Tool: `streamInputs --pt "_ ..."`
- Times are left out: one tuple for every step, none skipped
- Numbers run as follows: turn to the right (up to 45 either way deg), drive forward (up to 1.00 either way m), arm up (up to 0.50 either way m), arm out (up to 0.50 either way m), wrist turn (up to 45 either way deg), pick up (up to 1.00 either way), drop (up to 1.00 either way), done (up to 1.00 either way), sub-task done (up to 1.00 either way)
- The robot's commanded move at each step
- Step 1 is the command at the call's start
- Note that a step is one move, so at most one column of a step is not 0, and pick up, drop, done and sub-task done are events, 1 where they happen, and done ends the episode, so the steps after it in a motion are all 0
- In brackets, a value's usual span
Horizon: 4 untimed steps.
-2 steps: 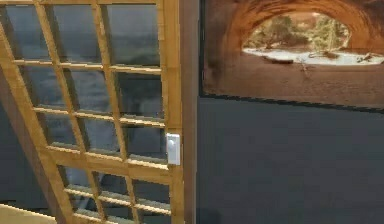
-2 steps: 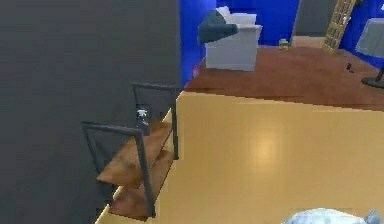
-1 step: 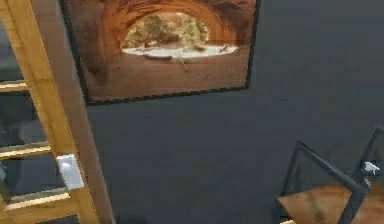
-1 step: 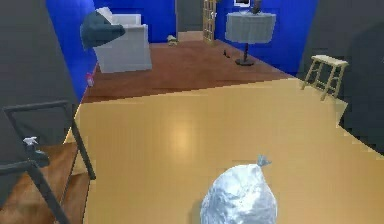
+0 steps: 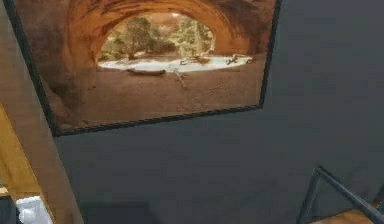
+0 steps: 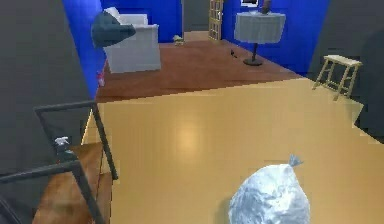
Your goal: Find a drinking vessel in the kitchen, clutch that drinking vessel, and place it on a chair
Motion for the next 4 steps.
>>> streamInputs --pt "-45.0 0.00 0.00 0.00 0.0 0.00 0.00 0.00 0.00" --pt "-33.0 0.00 0.00 0.00 0.0 0.00 0.00 0.00 0.00" --pt "0.0 0.30 0.00 0.00 0.0 0.00 0.00 0.00 0.00" --pt "-27.0 0.00 0.00 0.00 0.0 0.00 0.00 0.00 0.00"
